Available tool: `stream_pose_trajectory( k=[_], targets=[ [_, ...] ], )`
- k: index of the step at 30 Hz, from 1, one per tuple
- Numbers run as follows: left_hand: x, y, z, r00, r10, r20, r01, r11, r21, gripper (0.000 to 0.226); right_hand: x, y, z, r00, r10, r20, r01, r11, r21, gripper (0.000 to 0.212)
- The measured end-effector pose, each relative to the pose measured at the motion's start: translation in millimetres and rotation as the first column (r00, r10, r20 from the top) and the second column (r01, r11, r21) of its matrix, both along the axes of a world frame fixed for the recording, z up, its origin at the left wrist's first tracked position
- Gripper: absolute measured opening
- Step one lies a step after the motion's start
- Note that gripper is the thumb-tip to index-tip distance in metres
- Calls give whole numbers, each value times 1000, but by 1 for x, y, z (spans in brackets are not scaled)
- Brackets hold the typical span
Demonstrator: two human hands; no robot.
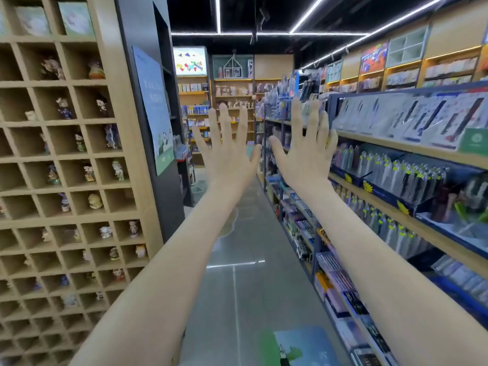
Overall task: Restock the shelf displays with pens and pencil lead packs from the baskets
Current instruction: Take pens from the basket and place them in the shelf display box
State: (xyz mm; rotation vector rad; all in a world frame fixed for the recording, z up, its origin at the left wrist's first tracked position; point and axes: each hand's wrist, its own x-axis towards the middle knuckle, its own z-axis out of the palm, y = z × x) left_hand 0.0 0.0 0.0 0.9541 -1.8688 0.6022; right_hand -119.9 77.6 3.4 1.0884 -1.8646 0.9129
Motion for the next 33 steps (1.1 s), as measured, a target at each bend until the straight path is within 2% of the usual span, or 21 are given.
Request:
stream_pose_trajectory(
  k=[1, 4, 10, 14, 18, 21, 25, 27, 33],
  targets=[
    [-5, -3, -5, 1000, 9, 4, -9, 999, 52, 70, -1, -6, -6, 1000, 2, 8, -2, 1000, 10, 74],
    [-19, -29, -28, 1000, 8, 16, -9, 997, 74, 65, -18, -38, -31, 999, 28, 33, -29, 998, 55, 72],
    [-49, -115, -68, 994, -80, 77, 58, 965, 254, 67, -58, -130, -84, 993, 90, 74, -102, 980, 173, 70],
    [-75, -199, -95, 988, -102, 114, 59, 942, 329, 63, -94, -210, -112, 985, 135, 104, -156, 959, 237, 68],
    [-103, -291, -120, 990, -118, 82, 79, 922, 378, 58, -128, -303, -125, 972, 157, 176, -207, 927, 314, 67],
    [-127, -359, -124, 987, -123, 108, 66, 905, 421, 56, -153, -376, -132, 959, 191, 209, -252, 914, 319, 66],
    [-174, -449, -130, 984, -132, 121, 67, 898, 434, 56, -190, -465, -145, 955, 179, 238, -252, 910, 329, 64],
    [-203, -487, -140, 979, -141, 149, 50, 868, 495, 57, -212, -503, -159, 950, 186, 252, -267, 903, 337, 63],
    [-310, -611, -184, 963, -189, 191, 41, 806, 591, 60, -320, -627, -202, 942, 155, 297, -268, 880, 393, 63]
  ],
)
